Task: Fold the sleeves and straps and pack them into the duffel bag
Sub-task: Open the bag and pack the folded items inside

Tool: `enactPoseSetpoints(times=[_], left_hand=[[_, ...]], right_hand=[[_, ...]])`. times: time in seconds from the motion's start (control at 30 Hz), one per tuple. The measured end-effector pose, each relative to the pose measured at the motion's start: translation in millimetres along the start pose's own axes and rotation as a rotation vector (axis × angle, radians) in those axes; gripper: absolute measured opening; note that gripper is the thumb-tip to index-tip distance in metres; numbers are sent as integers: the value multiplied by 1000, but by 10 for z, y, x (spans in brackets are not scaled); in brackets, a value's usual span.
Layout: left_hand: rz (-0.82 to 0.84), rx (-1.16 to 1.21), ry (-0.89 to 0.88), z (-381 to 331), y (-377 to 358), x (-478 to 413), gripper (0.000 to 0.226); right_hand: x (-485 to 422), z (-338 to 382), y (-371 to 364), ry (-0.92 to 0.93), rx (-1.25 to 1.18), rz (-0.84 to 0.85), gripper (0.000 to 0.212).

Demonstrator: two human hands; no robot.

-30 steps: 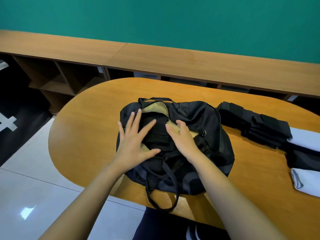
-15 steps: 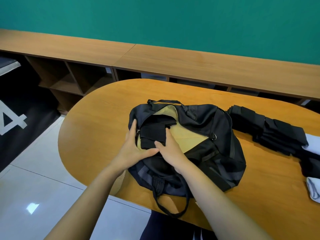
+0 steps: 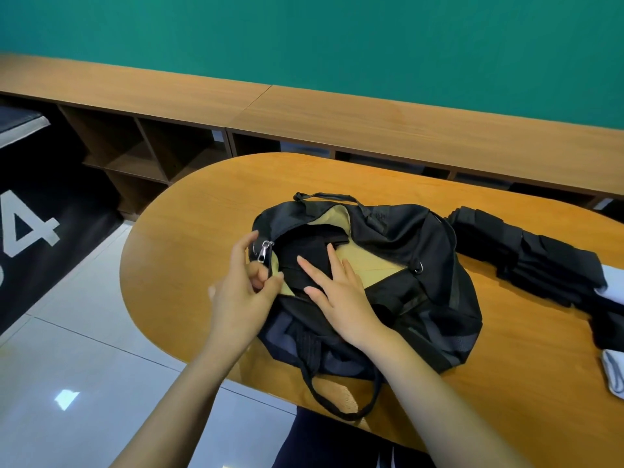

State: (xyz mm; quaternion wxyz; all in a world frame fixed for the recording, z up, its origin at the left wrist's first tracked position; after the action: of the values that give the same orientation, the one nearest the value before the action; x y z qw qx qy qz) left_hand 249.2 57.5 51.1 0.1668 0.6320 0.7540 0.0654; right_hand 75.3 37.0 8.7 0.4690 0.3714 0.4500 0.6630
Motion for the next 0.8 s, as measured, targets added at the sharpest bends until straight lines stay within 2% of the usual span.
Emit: enactPoseSetpoints(times=[0.07, 0.1, 0.2, 0.23, 0.33, 0.37, 0.43, 0.53, 0.57, 0.67, 0.8], left_hand=[[-54, -23, -143, -130, -15, 90, 57], [-46, -119, -167, -178, -26, 107, 53], [33, -640, -152, -217, -56, 92, 45], [32, -743, -202, -257, -63, 70, 46], [8, -746, -529, -452, -202, -38, 50], [84, -705, -613, -511, -286, -110, 50], [309, -633, -618, -549, -482, -286, 47], [655, -769, -597, -436, -742, -498, 53], [764, -842, -609, -386, -816, -537, 58], [1019, -1054, -581, -248, -943, -582, 68], [1107, -1166, -573, -110, -930, -524, 67]], right_hand=[[20, 56, 4, 12, 122, -16, 53], [32, 83, 3, 24, 180, -15, 55], [44, 72, -16, 37, 232, 23, 57], [39, 53, -4, 49, 219, 29, 57], [50, 17, 80, 84, 89, 20, 57], [68, 0, 123, 74, 39, 2, 58], [148, -79, 202, 10, 43, -102, 57], [386, -289, 232, -132, 259, -305, 54], [468, -358, 196, -169, 296, -298, 58], [636, -489, -54, -203, 320, -135, 68], [654, -556, -258, -205, 436, -5, 72]])
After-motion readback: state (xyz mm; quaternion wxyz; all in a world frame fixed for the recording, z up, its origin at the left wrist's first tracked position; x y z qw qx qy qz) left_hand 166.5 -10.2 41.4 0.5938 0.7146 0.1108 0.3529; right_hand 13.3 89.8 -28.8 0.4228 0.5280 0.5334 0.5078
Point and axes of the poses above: each hand's wrist, its own x-axis away from the middle knuckle, its own y-axis out of the back of the hand, z = x × y, the point moved 2 cm from there along -x, towards the middle knuckle, and after that the axes turned 11 degrees about x, right-handed, at the moved point
